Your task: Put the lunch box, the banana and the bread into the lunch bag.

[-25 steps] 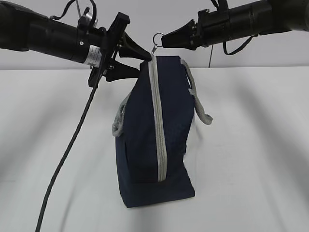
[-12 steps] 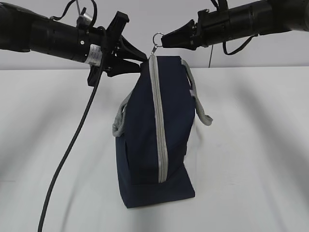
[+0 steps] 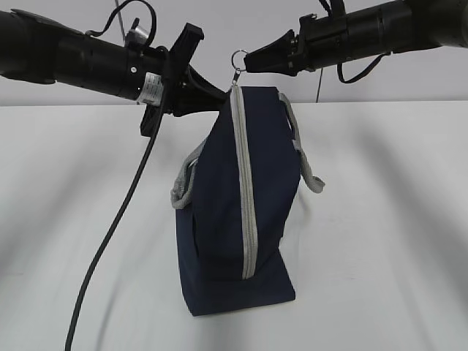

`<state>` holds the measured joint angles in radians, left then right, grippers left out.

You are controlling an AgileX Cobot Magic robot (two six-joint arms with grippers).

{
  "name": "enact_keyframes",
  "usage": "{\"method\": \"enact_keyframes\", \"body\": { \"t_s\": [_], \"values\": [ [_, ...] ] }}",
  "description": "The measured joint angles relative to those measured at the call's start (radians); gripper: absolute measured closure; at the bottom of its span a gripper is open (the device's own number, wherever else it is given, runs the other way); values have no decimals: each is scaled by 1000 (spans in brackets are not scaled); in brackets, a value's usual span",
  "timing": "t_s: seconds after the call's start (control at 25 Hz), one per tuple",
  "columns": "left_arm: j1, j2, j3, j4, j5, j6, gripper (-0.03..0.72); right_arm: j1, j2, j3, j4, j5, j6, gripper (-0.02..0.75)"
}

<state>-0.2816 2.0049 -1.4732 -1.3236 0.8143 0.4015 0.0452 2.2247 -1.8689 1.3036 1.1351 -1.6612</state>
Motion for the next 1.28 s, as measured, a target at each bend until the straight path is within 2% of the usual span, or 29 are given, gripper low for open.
{"method": "enact_keyframes", "body": {
  "t_s": [0.08, 0.16, 0.44, 0.6, 0.8, 1.0, 1.28],
  "values": [
    [0, 1, 0, 0, 0, 0, 682, 0, 0, 0, 0, 2, 0, 754],
    [1, 3, -4, 0, 5, 0, 692, 0, 0, 0, 0, 2, 0, 754],
    [21, 5, -80, 43, 84, 0, 692, -1, 0, 0, 0, 2, 0, 754],
    [42, 5, -131, 116, 138, -5, 692, -1, 0, 0, -10, 4, 0, 754],
    [66, 5, -151, 210, 183, -30, 692, -1, 0, 0, -40, 11, 0, 754],
    [82, 5, -152, 223, 212, -33, 692, -1, 2, 0, -42, 11, -11, 754],
    [83, 5, -153, 235, 216, -33, 692, -1, 48, 0, 118, 46, -159, 754]
  ]
}}
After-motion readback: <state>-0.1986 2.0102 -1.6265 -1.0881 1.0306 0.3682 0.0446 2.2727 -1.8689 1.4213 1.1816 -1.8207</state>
